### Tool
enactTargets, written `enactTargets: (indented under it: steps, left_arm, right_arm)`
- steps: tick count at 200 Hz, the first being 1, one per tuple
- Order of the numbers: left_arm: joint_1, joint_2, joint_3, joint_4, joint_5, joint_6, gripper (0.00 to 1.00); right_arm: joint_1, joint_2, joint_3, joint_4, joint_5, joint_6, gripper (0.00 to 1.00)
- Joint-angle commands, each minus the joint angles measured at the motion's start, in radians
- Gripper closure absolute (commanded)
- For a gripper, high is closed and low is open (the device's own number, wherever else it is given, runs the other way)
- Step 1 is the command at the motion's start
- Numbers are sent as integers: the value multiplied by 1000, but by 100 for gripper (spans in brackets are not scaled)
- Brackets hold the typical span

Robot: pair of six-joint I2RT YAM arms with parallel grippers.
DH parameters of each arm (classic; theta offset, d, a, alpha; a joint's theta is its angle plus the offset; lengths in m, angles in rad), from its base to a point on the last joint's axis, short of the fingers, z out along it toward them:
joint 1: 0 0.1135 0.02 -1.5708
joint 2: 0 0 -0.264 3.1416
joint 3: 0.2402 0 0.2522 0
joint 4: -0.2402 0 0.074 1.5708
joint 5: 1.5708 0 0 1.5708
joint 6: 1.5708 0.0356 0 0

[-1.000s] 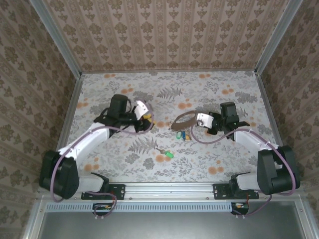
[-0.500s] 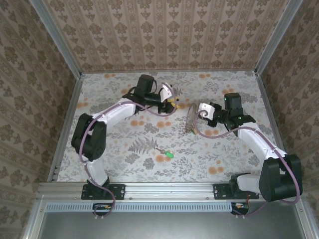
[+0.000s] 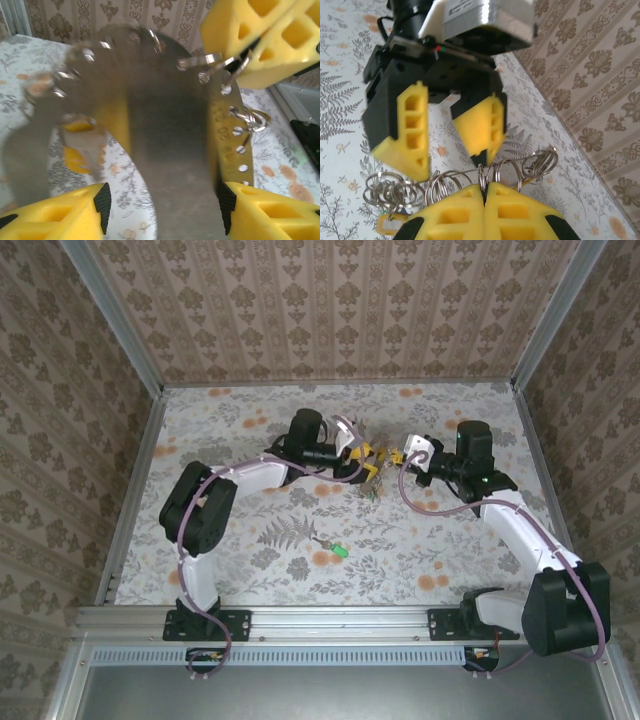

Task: Put the keys on the keyring

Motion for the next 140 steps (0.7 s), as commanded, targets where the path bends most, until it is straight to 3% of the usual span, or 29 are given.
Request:
enactTargets:
  steps: [1,65,83,90,100,140]
  left_arm:
    - [-10,-70,-39,117,43,-122,36]
    - [-43,-62,-43,150,74,-184,27]
    - [-52,-30,-31,199,91,-247,21]
    - [-54,-18,-32,240,91,-289,9]
    - [-54,-4,-39,305,80,-350,5]
    - [-64,17,-30,266,5,-346,3]
  right_arm:
    - [-4,-29,-10,65,-50,36,100]
    - [6,-48,-24,56,-22,34,100]
    - [14,-53,-28,52,-10,32,100]
    - [18,-55,-27,50,-2,31,100]
    - [24,-59,-30,51,11,33,100]
    - [47,-62,-33,55,59,45,100]
